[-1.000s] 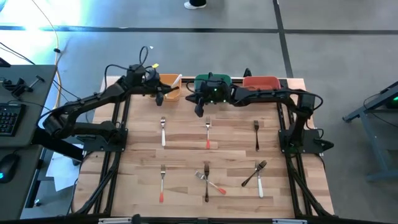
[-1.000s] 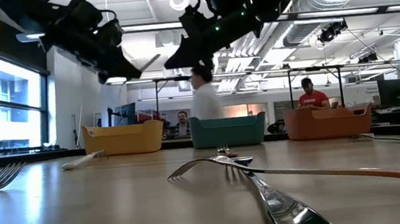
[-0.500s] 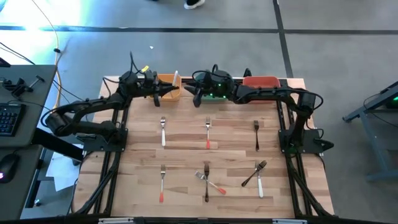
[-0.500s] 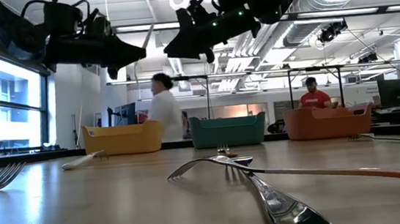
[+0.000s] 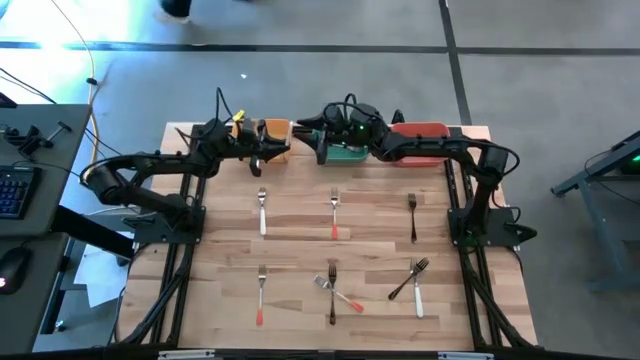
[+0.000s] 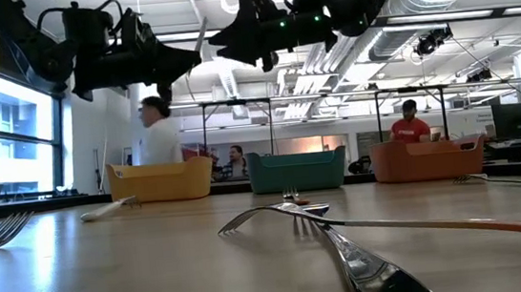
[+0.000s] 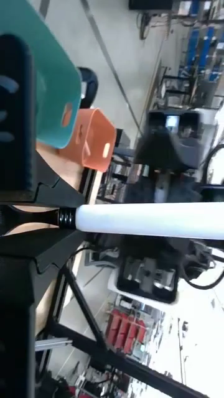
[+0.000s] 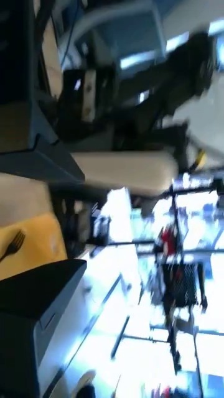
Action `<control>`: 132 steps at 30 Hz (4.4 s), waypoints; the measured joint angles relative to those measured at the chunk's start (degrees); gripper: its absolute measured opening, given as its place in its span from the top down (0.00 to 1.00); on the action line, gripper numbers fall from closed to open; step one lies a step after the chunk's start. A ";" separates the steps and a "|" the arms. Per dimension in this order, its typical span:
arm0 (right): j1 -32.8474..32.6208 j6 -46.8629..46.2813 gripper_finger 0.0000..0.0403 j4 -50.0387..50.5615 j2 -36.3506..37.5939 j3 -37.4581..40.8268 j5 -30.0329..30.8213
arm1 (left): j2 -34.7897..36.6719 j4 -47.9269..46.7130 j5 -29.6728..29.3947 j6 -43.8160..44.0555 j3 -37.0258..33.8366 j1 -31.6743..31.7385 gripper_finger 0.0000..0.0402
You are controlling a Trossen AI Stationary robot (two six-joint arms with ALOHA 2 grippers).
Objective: Sort silverware by color (type)
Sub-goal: Put the bottom left white fork into the orange bin, then put the bottom right orange fork into the blue bin
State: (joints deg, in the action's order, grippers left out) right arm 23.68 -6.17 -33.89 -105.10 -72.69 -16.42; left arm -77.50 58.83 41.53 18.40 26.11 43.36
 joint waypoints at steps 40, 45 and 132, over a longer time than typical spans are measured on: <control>1.86 9.09 0.94 10.71 6.49 0.02 -4.87 | -3.34 -6.30 -7.06 -8.42 3.61 -5.66 0.78; 4.51 15.49 0.94 28.58 14.44 -0.02 3.14 | -3.34 -9.83 -6.77 -11.53 3.61 -3.78 0.79; -44.55 -38.97 0.77 66.48 6.06 4.17 22.79 | -3.27 -2.19 -7.49 -18.08 -6.34 -9.98 1.00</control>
State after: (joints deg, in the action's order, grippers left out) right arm -20.86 -45.14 32.60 -99.04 -68.51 6.37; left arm -80.77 56.64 34.04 0.32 19.77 33.39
